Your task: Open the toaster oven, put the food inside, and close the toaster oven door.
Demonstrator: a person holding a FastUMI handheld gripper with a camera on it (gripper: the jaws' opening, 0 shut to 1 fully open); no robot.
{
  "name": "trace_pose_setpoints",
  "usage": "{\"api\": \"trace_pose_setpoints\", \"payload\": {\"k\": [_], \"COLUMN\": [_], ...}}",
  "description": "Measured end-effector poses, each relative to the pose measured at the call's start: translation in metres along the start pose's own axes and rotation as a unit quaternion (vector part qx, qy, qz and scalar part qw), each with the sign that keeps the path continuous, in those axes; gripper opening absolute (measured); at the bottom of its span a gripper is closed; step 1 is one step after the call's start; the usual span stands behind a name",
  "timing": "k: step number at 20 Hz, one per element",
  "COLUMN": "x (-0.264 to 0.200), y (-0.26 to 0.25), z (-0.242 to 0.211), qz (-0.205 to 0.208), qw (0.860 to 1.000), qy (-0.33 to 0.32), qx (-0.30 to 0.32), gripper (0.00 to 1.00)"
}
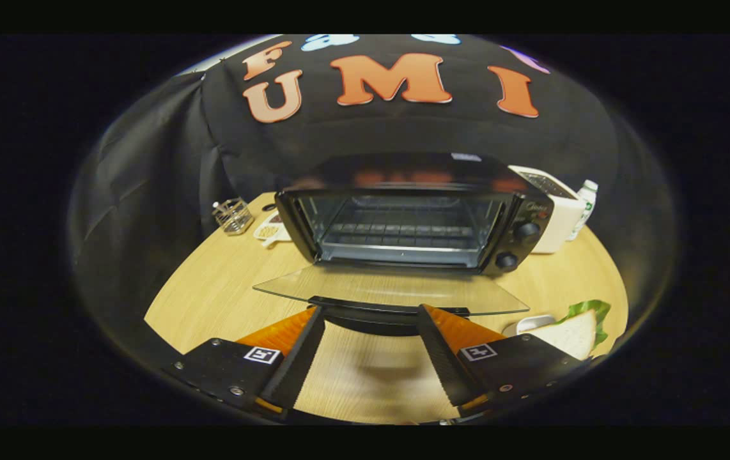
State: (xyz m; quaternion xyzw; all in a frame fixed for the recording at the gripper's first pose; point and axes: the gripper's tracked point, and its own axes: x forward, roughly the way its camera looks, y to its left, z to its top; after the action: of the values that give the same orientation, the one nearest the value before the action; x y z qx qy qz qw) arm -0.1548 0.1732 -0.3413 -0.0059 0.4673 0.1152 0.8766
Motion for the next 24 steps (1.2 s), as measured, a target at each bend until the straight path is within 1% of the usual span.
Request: {"api": "trace_pose_setpoints", "payload": {"k": [1,2,3,7,11,14,17,20,24], "x": [0.004,0.006,0.007,0.024,0.032,0.032,0.025,0.0,-0.032], "y": [0.009,0.019,0.023,0.017,0.012,0.01,0.009,0.006,-0.018], "z": [-0.015,-0.035,-0.052,-0.064,-0.079,-0.08,-0.075,-0.069,-0.052], "qz": [0.025,0.053,0.066,0.065,0.062,0.061,0.07,0.09,0.095], "qw": [0.999,0.995,0.991,0.983,0.976,0.976,0.979,0.979,0.982], "qy": [0.031,0.078,0.112,0.156,0.191,0.19,0.178,0.17,0.142], "qx": [0.007,0.021,0.034,0.075,0.089,0.084,0.074,0.073,0.079], "gripper": [0.86,0.84,0.82,0.79,0.79,0.79,0.79,0.84,0.84]}}
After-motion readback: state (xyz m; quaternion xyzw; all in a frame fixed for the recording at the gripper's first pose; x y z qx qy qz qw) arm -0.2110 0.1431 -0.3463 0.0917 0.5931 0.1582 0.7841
